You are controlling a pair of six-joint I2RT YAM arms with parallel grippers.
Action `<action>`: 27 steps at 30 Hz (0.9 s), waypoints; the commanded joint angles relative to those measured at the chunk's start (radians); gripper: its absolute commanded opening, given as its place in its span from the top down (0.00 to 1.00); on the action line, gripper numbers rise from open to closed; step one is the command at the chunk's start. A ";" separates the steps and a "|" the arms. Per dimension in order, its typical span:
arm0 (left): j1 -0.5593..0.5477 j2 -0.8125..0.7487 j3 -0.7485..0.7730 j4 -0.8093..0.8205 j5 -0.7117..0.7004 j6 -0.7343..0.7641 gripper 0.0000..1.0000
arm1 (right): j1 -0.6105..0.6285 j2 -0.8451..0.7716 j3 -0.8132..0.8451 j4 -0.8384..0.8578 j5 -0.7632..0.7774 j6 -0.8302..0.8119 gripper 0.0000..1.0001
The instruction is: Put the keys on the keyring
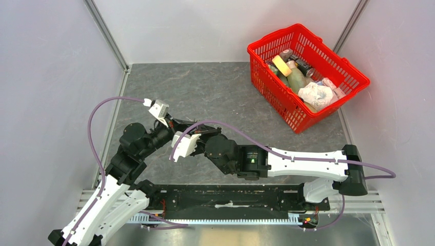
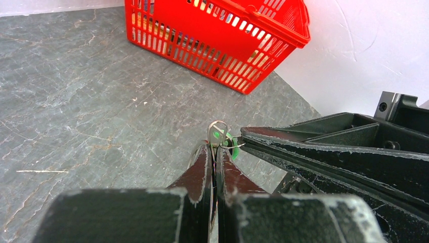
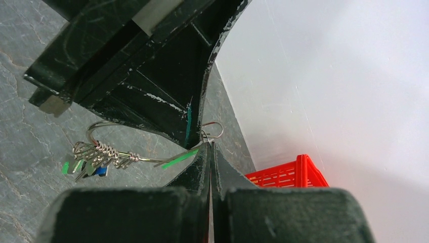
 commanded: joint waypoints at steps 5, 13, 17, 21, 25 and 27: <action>0.002 -0.014 0.035 0.030 0.035 -0.019 0.98 | -0.003 0.011 0.053 0.080 0.054 -0.028 1.00; 0.002 -0.022 0.028 0.046 0.052 -0.023 0.98 | -0.014 0.007 0.047 0.118 0.082 -0.032 1.00; 0.002 -0.027 0.025 0.055 0.057 -0.025 0.98 | -0.016 0.003 0.044 0.104 0.079 -0.015 1.00; 0.001 -0.035 0.021 0.064 0.058 -0.028 0.98 | -0.016 -0.002 0.038 0.092 0.072 0.003 1.00; 0.001 -0.036 0.018 0.073 0.071 -0.032 0.98 | -0.016 -0.007 0.031 0.106 0.069 0.008 1.00; 0.002 -0.035 0.016 0.075 0.077 -0.032 0.98 | -0.016 -0.010 0.031 0.113 0.068 0.008 1.00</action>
